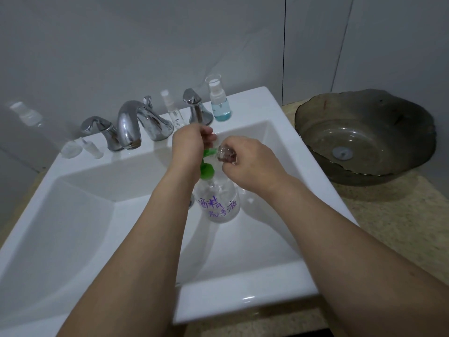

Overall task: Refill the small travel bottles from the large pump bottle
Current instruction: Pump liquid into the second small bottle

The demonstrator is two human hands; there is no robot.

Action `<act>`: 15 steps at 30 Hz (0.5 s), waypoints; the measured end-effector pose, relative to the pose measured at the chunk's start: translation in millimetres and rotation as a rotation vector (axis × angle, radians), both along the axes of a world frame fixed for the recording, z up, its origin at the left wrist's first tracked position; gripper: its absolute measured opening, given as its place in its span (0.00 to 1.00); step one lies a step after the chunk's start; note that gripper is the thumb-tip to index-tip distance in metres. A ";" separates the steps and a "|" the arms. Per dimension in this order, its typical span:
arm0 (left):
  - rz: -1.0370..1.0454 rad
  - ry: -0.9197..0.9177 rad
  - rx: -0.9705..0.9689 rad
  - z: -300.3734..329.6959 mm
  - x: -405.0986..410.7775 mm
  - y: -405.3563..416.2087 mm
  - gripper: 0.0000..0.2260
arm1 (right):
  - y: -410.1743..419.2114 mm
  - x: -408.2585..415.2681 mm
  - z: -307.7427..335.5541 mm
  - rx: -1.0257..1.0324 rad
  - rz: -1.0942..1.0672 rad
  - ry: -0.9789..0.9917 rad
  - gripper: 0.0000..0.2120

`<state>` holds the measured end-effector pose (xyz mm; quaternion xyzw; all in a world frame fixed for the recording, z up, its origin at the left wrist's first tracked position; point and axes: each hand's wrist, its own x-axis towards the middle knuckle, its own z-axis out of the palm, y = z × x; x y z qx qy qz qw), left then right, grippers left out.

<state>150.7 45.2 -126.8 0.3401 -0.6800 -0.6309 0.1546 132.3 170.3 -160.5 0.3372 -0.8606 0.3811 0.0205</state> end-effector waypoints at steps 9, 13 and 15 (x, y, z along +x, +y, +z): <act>-0.166 -0.329 -0.231 -0.4 9.6 4.3 0.11 | 0.0 0.2 -0.2 0.126 0.011 -0.081 0.09; -0.202 -0.397 -0.229 7.3 12.6 9.6 0.12 | 0.3 0.5 0.0 0.141 0.015 -0.108 0.08; -0.217 -0.412 -0.239 10.9 13.8 10.9 0.10 | 0.2 0.9 0.5 0.138 0.014 -0.110 0.08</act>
